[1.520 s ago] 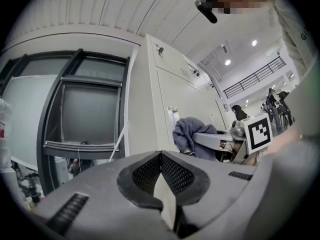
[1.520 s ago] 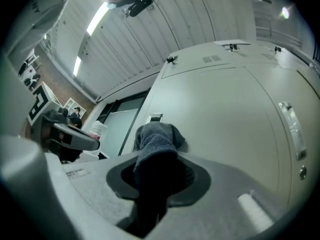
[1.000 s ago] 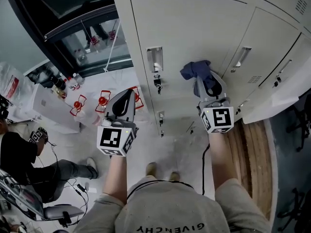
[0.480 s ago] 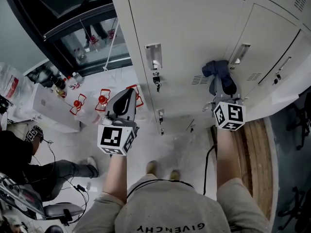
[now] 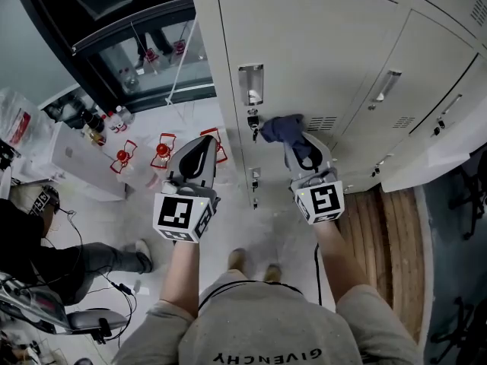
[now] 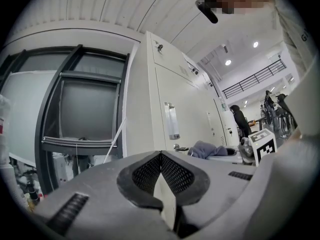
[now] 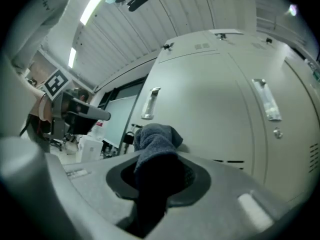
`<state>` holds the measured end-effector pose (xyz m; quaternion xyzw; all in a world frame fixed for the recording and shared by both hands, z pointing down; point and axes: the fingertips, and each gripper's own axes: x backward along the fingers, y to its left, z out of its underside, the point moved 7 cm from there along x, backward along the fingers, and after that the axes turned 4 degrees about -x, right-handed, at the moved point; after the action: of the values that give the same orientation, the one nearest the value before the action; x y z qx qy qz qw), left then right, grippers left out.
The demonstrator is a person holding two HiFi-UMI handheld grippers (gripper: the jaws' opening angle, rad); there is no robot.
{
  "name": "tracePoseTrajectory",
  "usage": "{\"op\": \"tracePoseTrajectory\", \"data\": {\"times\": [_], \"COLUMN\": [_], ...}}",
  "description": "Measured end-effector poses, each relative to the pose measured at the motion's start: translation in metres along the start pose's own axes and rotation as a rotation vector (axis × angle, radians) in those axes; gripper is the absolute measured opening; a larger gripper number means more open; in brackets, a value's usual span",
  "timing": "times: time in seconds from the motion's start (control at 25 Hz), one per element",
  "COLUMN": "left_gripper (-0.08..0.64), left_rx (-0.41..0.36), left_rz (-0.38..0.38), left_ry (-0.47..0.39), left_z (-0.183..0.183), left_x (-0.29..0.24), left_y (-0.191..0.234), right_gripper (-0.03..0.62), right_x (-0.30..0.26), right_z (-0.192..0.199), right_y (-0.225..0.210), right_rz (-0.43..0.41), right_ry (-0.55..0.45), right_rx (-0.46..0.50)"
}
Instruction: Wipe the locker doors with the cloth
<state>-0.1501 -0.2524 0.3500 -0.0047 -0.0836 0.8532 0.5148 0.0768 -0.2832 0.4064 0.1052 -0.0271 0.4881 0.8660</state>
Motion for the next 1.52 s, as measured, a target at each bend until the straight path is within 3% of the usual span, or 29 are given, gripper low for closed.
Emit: {"op": "tracePoseTrajectory", "data": {"times": [0.16, 0.4, 0.64, 1.52], "left_gripper": [-0.002, -0.002, -0.002, -0.002], "left_rx": [-0.002, -0.003, -0.006, -0.010], "left_rz": [-0.005, -0.024, -0.028, 0.021], "left_ry": [-0.001, 0.009, 0.010, 0.024], "left_z": [0.000, 0.003, 0.003, 0.005], "left_x": [0.003, 0.009, 0.008, -0.005], "left_y": [0.003, 0.008, 0.008, -0.023], "right_gripper": [0.089, 0.087, 0.087, 0.095], "right_x": [-0.023, -0.047, -0.045, 0.026], "right_z": [0.003, 0.012, 0.019, 0.029], "right_y": [0.041, 0.067, 0.039, -0.090], "right_rz": [-0.106, -0.159, -0.079, 0.217], "right_ry": [0.039, 0.132, 0.193, 0.228], "right_rx": [0.003, 0.039, 0.048, 0.030]}}
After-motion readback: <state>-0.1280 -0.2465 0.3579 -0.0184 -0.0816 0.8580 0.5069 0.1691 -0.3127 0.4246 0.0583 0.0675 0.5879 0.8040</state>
